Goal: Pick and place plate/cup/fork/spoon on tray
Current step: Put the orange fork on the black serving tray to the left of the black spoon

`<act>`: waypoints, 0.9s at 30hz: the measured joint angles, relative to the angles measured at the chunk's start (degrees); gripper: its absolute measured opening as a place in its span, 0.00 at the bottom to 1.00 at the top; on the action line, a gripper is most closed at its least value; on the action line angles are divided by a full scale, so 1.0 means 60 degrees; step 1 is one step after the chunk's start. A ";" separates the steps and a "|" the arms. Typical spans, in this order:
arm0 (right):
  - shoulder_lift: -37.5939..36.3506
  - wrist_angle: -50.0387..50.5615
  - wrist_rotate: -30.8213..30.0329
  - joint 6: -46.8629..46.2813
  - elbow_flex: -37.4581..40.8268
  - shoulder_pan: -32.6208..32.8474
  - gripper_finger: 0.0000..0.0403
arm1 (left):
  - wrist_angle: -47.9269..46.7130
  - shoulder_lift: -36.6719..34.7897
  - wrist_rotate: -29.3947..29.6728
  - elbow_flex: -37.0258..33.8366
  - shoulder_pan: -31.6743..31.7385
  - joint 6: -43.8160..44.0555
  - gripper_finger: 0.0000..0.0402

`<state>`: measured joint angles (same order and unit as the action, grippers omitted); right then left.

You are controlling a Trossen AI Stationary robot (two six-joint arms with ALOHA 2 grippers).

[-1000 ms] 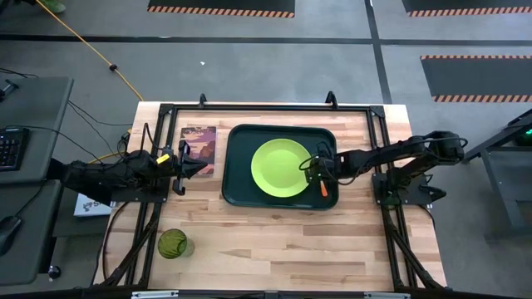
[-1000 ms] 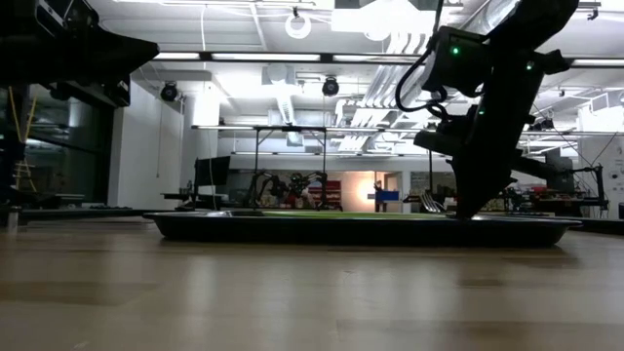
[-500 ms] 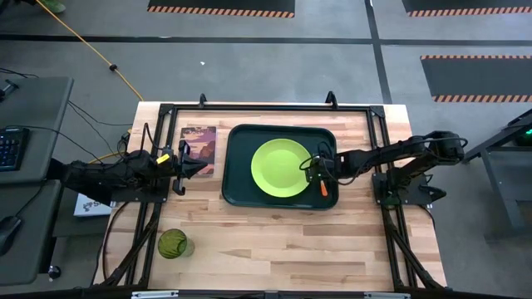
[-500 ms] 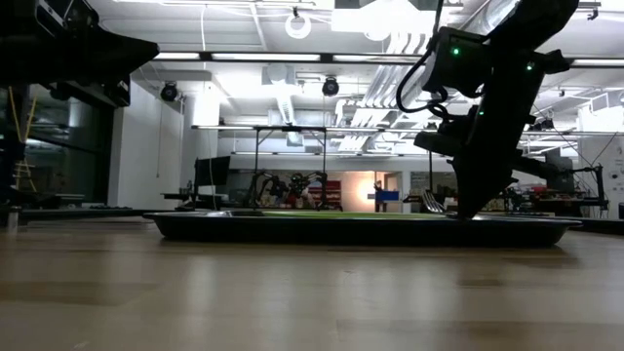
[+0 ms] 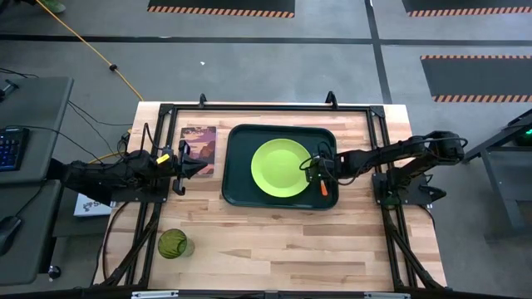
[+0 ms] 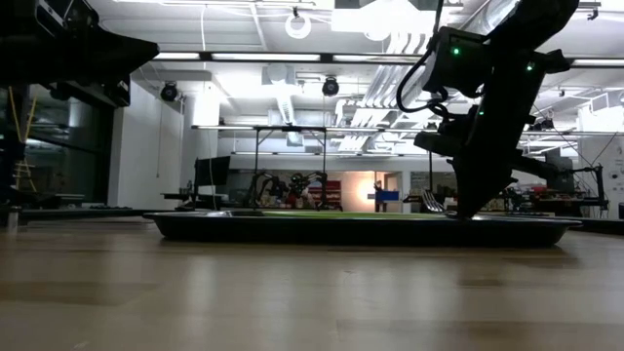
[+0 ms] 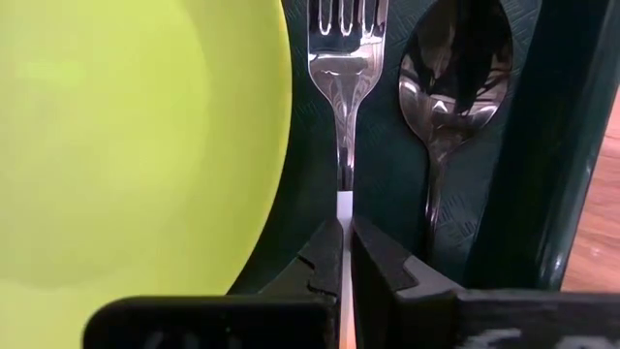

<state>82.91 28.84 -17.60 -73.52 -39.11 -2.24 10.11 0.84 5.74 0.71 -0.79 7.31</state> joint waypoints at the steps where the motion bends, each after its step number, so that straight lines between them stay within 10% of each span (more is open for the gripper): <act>1: 0.0000 0.0000 0.0000 0.0000 0.0000 0.0000 0.00 | 0.0001 -0.0002 0.0000 0.0003 0.0001 0.0000 0.01; 27: 0.0000 0.0000 -0.0110 0.0055 0.0000 0.0004 0.00 | 0.0003 -0.0001 0.0000 0.0002 0.0001 0.0000 0.01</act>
<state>82.91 28.84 -18.26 -73.18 -39.11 -2.22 10.13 0.83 5.74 0.72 -0.78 7.31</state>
